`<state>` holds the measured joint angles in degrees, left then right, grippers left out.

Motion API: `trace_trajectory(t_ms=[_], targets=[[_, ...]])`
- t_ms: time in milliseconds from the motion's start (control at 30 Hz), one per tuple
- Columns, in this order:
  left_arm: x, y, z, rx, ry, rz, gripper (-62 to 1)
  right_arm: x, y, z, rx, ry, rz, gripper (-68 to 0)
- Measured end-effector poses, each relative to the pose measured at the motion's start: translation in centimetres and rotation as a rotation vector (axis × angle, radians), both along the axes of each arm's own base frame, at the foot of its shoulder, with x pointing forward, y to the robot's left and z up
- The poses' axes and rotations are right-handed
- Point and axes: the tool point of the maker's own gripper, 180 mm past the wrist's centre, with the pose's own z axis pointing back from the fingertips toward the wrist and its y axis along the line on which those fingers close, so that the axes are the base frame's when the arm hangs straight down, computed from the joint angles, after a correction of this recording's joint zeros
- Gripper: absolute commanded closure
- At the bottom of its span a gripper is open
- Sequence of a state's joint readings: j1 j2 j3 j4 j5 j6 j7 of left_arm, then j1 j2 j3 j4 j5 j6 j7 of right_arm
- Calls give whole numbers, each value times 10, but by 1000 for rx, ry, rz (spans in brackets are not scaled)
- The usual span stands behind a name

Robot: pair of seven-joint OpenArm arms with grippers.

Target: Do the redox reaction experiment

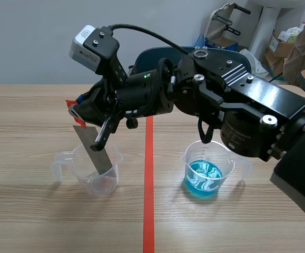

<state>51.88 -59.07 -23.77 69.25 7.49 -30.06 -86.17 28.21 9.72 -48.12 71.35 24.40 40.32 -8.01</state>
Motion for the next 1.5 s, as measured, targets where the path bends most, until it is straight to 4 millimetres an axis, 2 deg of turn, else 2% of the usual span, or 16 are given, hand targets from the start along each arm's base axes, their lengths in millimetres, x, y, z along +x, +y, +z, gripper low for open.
trace_trajectory(t_ms=[400, 467, 600, 733, 867, 967, 1167, 1367, 1500], targets=[[0, 0, 0, 0, 0, 0, -623, -6, 4, -1, -15, -1, 34, -25], [0, 0, 0, 0, 0, 0, -623, -6, 4, -2, -20, 0, 33, -90], [0, 0, 0, 0, 0, 0, -623, -6, -1, -16, -93, 0, 26, -245], [0, 0, 0, 0, 0, 0, -623, -6, -1, -15, -86, 1, 26, -424], [0, 0, 0, 0, 0, 0, -623, -6, -1, -15, -86, 1, 26, -542], [0, 0, 0, 0, 0, 0, -623, -7, 2, -13, -78, 1, 30, -671], [0, 0, 0, 0, 0, 0, -623, -17, 18, -8, -36, 23, 50, -679], [0, 0, 0, 0, 0, 0, -623, -38, 22, -32, -85, 71, 70, -679], [0, 0, 0, 0, 0, 0, -623, -56, 30, -40, -105, 82, 119, -679]])
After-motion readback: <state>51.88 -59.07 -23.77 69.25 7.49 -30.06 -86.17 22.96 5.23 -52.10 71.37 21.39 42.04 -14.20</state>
